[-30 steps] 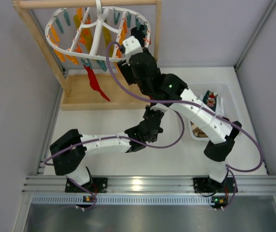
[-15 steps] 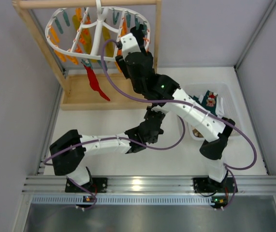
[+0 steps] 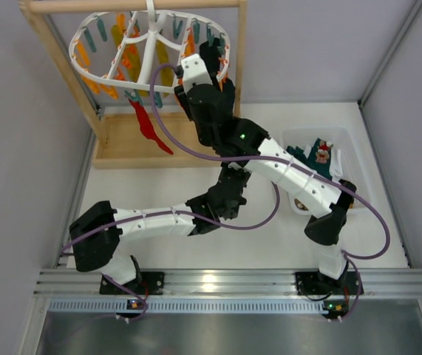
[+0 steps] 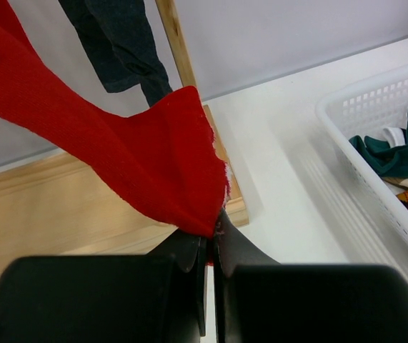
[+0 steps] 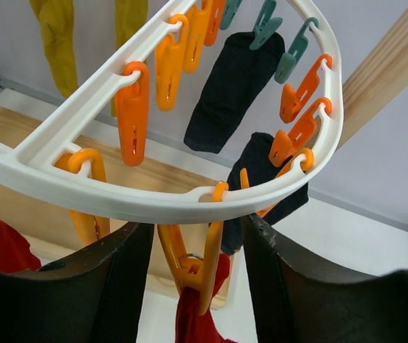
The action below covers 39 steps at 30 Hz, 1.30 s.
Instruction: Remove the socks clipped to the hanger
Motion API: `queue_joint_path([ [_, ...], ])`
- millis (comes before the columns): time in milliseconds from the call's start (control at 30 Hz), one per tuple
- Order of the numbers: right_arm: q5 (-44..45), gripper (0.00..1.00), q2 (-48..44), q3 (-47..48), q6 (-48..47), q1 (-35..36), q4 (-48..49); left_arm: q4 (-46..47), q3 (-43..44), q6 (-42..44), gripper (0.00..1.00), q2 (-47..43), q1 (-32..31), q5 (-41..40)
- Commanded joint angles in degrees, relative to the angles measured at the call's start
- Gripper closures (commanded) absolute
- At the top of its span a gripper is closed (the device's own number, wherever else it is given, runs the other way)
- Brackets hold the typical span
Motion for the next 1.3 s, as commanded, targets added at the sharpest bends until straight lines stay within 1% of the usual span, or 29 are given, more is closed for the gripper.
queue_joint_path([
  [0,1.6,0.51,0.6,0.3,-0.9,1.1,3.8,2.9,-0.3,0.4,1.00,-2.5,-0.4,0.6],
  [67,2.0,0.56,0.7,0.3,-1.1,0.8,4.2,2.8,-0.6,0.0,1.00,-2.9,-0.4,0.8],
  [100,2.1,0.63,0.8,0.3,-1.2,0.8,4.4,2.9,-0.7,0.1,1.00,-3.0,-0.4,0.9],
  [167,2.3,0.71,0.5,0.3,-1.1,0.8,4.7,2.9,-1.1,0.0,1.00,-3.4,-0.4,0.9],
  [200,2.3,0.77,0.4,0.3,-1.1,0.9,4.8,2.9,-1.1,0.0,1.00,-3.5,-0.4,0.8],
  [267,2.4,0.82,-0.3,0.3,-0.9,1.1,4.8,2.9,-1.7,-0.1,1.00,-3.7,-0.4,0.6],
  [367,2.0,0.83,-1.3,-0.4,-0.4,1.6,5.1,2.9,-2.6,-1.2,1.00,-3.9,-0.4,0.3],
  [400,1.8,0.90,-1.5,-0.6,-0.1,1.7,5.2,2.9,-3.1,-1.7,1.00,-3.9,-0.4,0.4],
  [533,1.1,0.93,-2.4,-1.1,0.9,2.0,5.2,2.8,-5.4,-5.0,1.00,-3.3,-0.4,1.1],
  [567,0.9,1.00,-2.4,-1.2,1.3,2.0,5.2,2.7,-5.9,-5.8,1.00,-3.2,-0.4,1.3],
  [733,-0.1,1.00,-3.2,-1.4,2.4,2.0,5.1,1.7,-8.5,-9.9,1.00,-2.9,-0.4,1.4],
  [833,-1.4,1.00,-3.5,-1.7,2.9,1.8,4.7,0.7,-10.0,-10.9,1.00,-4.5,-0.4,2.2],
  [867,-2.4,0.92,-3.8,-2.0,3.0,1.7,4.4,0.2,-10.4,-12.9,1.00,-5.3,-0.4,4.2],
  [900,-4.2,0.78,-4.0,-2.6,3.5,1.6,4.2,-0.7,-10.7,-14.8,1.00,-6.1,-0.4,5.3],
  [933,-4.9,0.69,-4.8,-3.3,3.6,1.4,3.9,-2.5,-11.6,-15.9,1.00,-7.5,-0.4,7.2],
  [967,-5.8,0.56,-5.4,-5.2,3.8,1.4,3.8,-3.3,-12.2,-17.0,1.00,-10.5,-0.4,10.9],
  [1000,-6.3,0.48,-6.0,-6.1,4.8,1.5,3.3,-3.9,-13.1,-19.3,1.00,-12.4,-0.4,13.4],
  [1067,-7.1,0.41,-8.4,-9.4,5.9,1.5,2.2,-4.4,-16.1,-20.8,1.00,-17.5,-0.4,17.8],
  [1100,-8.2,0.39,-9.7,-11.1,6.9,1.6,2.4,-4.7,-16.9,-22.3,1.00,-19.0,-0.4,21.1],
  [1133,-8.8,0.36,-12.7,-12.9,7.4,1.7,2.6,-5.1,-18.2,-23.1,1.00,-20.1,-0.4,22.5],
  [1167,-9.5,0.30,-14.3,-16.4,7.9,1.8,2.6,-6.2,-18.4,-23.6,1.00,-21.3,-0.4,24.3],
  [1233,-11.7,0.24,-19.6,-21.5,10.2,1.7,1.9,-7.4,-18.7,-25.3,1.00,-23.3,-0.4,29.3],
  [1267,-12.8,0.16,-21.5,-22.9,10.7,1.7,1.2,-7.7,-18.6,-25.7,1.00,-23.6,-0.4,31.2],
])
